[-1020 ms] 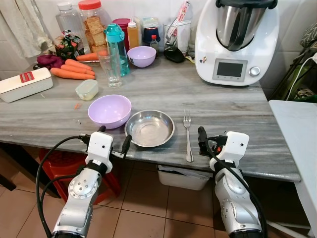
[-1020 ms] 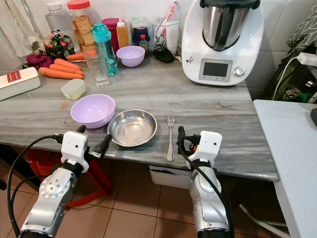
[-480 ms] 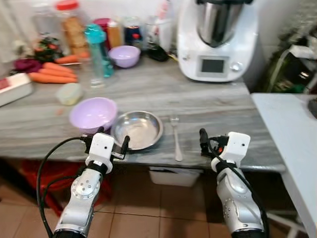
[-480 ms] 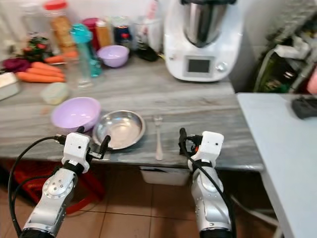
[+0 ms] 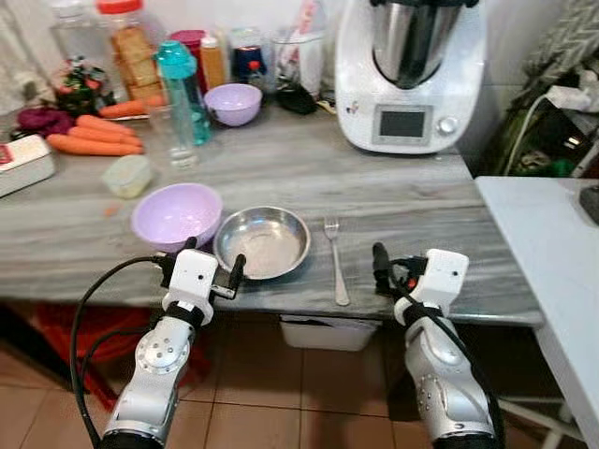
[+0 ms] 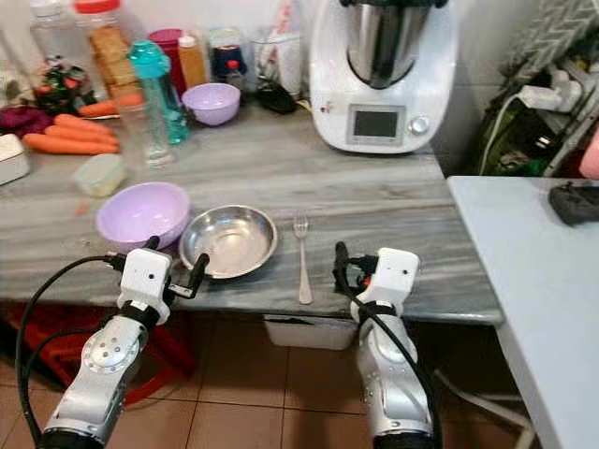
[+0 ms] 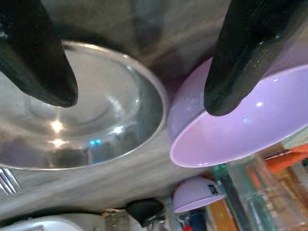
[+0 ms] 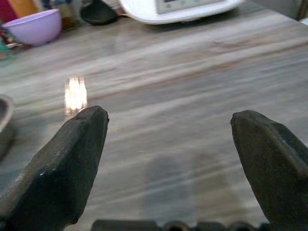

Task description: Setting the table

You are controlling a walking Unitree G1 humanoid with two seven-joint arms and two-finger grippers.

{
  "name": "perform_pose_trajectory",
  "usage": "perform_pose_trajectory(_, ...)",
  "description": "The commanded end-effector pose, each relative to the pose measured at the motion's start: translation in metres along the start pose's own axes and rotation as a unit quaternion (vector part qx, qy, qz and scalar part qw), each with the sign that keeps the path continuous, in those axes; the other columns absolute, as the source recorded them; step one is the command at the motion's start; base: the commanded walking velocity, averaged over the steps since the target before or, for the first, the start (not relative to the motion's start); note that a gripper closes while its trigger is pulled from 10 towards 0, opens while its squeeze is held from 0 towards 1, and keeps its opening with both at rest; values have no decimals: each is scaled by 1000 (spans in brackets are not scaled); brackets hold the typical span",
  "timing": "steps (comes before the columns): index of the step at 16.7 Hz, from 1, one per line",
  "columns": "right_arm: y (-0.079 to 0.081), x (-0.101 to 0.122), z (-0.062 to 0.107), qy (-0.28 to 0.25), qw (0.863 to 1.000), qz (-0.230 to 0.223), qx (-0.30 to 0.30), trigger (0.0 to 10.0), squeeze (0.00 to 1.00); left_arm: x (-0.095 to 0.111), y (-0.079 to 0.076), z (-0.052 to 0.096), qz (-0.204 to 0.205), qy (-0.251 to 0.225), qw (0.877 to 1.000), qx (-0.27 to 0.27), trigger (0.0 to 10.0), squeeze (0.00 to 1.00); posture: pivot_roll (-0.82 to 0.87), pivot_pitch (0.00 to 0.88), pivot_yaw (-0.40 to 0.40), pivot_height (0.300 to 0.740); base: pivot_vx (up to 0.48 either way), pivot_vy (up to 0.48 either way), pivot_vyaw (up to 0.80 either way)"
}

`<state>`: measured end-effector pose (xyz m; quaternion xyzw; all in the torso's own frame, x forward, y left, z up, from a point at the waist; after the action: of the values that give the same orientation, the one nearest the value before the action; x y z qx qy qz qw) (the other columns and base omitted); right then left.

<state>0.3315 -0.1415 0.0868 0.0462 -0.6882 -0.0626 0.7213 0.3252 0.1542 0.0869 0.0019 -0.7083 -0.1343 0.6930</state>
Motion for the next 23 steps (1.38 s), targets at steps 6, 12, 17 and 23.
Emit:
perform_pose_trajectory(6,0,9,0,-18,1000,5,3,10000,0,-2,5,1,-6,3,1000,11,10000,0,60,0,40,740,-43,0,0)
perform_pose_trajectory(12,1,9,-1,-18,1000,8,6,10000,0,-2,2,2,-4,4,1000,12,10000,0,60,0,35,740,-299,0,0)
perform_pose_trajectory(17,2,8,-1,-14,1000,8,6,10000,0,-2,1,1,-3,3,1000,11,10000,0,60,0,33,740,-312,0,0)
perform_pose_trajectory(23,2,6,-2,-12,1000,9,6,10000,0,-2,0,1,-4,3,1000,8,10000,0,62,0,32,740,-304,0,0)
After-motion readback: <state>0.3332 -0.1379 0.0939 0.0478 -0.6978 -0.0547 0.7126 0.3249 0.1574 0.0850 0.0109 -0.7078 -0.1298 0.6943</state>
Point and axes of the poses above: a point about 5 cm out from each wrist's last joint towards the gripper, its own z axis pointing back from the gripper into the wrist, its own x axis along the axis of the wrist's last joint, y = z × x, the point moved 4 cm from there along -z, pointing out of the wrist towards the gripper, and after that the axes turned 3 degrees about z, right-handed, at the moved point
